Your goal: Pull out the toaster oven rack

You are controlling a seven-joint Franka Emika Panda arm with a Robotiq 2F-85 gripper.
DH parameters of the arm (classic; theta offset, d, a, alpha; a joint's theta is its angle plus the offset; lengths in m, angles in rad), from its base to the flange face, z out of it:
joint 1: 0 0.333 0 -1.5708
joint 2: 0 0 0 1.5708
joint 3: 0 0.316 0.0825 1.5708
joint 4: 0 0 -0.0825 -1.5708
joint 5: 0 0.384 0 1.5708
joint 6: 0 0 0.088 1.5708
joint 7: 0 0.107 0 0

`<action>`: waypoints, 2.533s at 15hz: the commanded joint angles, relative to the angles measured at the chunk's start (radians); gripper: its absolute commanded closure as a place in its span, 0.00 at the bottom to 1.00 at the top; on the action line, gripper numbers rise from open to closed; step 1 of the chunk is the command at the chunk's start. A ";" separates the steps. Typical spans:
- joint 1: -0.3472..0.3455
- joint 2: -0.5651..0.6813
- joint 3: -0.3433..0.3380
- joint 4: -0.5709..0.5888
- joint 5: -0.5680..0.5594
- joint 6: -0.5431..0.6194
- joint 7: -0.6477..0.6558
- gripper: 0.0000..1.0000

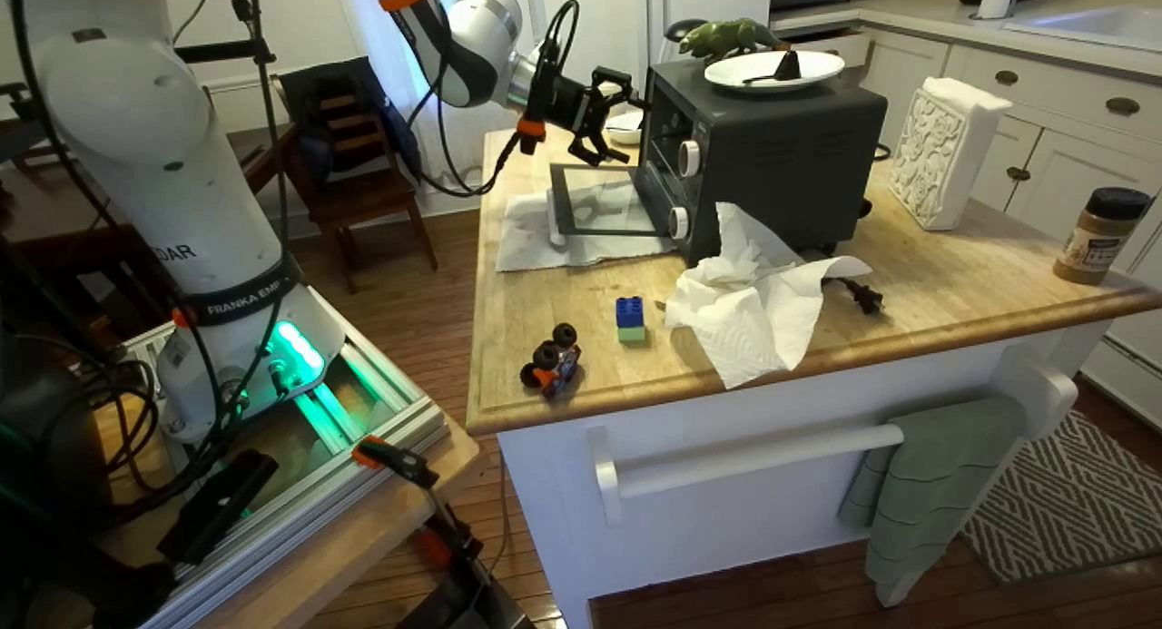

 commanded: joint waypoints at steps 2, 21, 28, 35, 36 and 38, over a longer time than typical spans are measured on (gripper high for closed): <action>-0.021 0.058 -0.006 0.062 -0.090 0.003 0.008 0.00; -0.049 0.172 -0.009 0.180 -0.071 -0.013 -0.025 0.89; -0.048 0.135 0.001 0.121 -0.035 -0.001 -0.045 0.96; -0.037 0.038 0.017 -0.005 -0.042 0.001 -0.028 0.96; -0.035 0.024 0.020 -0.025 -0.044 0.001 -0.024 0.96; -0.030 -0.003 0.026 -0.063 -0.046 0.002 -0.018 0.97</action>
